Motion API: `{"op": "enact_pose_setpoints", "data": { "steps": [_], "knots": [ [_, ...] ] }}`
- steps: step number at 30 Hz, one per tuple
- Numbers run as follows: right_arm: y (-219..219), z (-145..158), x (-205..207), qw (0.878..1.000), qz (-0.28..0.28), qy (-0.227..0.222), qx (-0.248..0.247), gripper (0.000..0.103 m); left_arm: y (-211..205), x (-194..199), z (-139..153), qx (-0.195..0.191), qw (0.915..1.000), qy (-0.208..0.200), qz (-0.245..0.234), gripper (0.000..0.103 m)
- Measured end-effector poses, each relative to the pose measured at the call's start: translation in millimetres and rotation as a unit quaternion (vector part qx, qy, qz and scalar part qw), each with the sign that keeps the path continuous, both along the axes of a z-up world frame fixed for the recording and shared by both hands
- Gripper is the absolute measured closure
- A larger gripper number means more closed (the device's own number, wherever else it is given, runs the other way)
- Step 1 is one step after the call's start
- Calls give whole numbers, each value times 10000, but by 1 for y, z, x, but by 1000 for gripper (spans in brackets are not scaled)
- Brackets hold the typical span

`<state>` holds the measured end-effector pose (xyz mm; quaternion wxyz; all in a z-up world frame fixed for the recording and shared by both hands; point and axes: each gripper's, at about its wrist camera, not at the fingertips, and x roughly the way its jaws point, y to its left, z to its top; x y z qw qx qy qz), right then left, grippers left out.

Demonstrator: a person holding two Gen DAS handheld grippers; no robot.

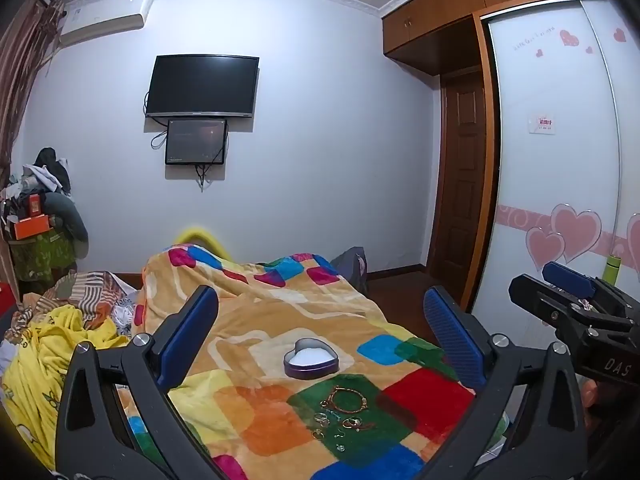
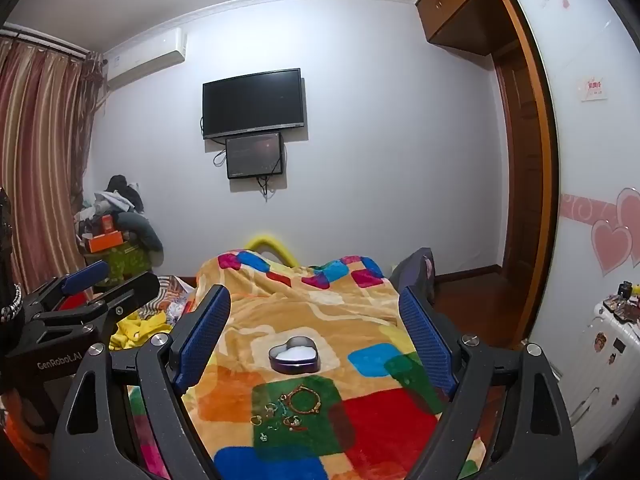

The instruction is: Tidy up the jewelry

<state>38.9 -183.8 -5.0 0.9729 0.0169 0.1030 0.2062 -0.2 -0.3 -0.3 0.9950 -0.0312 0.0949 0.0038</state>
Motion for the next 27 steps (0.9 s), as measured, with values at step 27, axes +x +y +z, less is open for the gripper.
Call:
{"op": "enact_pose_setpoints", "data": {
  "steps": [27],
  "knots": [
    [-1, -5, 2, 10000, -8, 63, 25, 19, 2, 6, -13, -91, 9999, 92, -16, 0]
  ]
}}
